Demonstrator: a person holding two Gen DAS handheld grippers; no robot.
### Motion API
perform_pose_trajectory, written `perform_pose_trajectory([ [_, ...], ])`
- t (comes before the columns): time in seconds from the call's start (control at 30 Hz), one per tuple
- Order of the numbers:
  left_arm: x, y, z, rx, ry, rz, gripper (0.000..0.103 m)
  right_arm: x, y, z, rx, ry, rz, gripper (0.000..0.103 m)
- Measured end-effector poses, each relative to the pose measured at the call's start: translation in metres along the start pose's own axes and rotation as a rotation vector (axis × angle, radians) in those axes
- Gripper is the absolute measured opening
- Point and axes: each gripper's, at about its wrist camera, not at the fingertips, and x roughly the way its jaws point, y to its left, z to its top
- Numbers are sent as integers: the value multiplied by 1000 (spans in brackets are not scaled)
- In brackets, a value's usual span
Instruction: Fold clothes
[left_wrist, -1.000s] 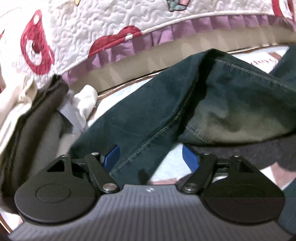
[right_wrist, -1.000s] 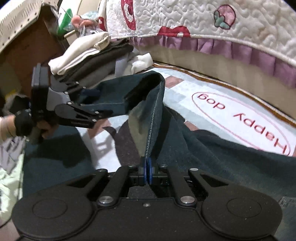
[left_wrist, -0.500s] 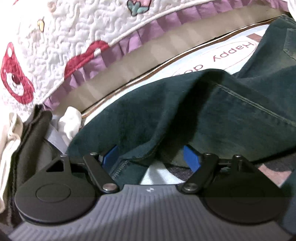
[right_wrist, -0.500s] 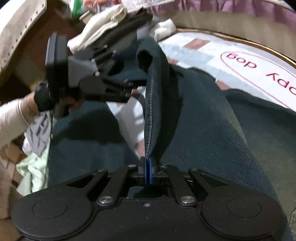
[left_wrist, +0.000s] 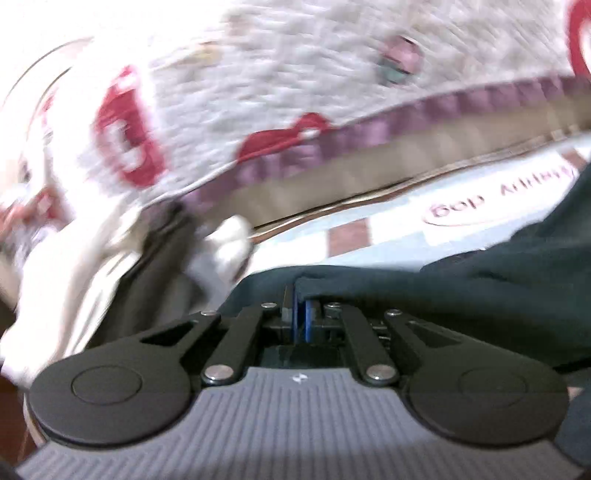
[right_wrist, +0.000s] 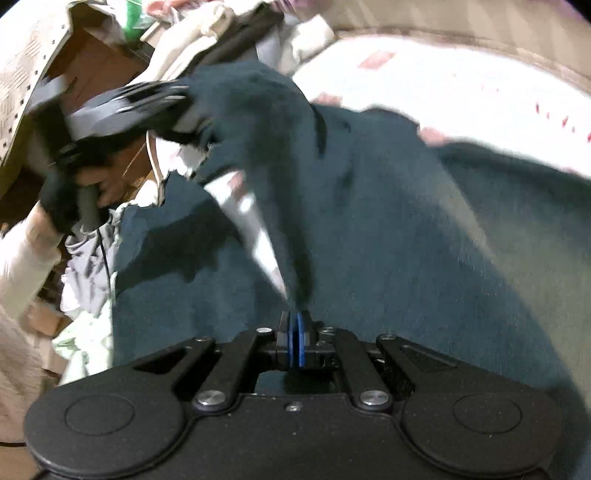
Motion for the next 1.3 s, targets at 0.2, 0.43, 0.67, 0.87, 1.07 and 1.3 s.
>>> perform_pose_trajectory([
  [0.2,-21,13,-79,-133,267,34,0,3,-5,0,20,31,-9,10],
  [0.43,-25,30,-79,-283,261,-61,4,-106,-31,6,99,-252,-218,36],
  [0.67,-22,19,-37,-336,119,68,47,-232,-98,-81,331,-456,-738,44],
  [0.87,5,6,-8,-367,119,-4,57,-254,-174,-134,541,-494,-929,44],
  [1.07,57,-8,-8,-368,290,59,61,-248,-201,-116,494,-572,-812,45],
  [1.3,63,-7,3,-286,274,15,61,-245,-211,-108,517,-604,-759,57],
])
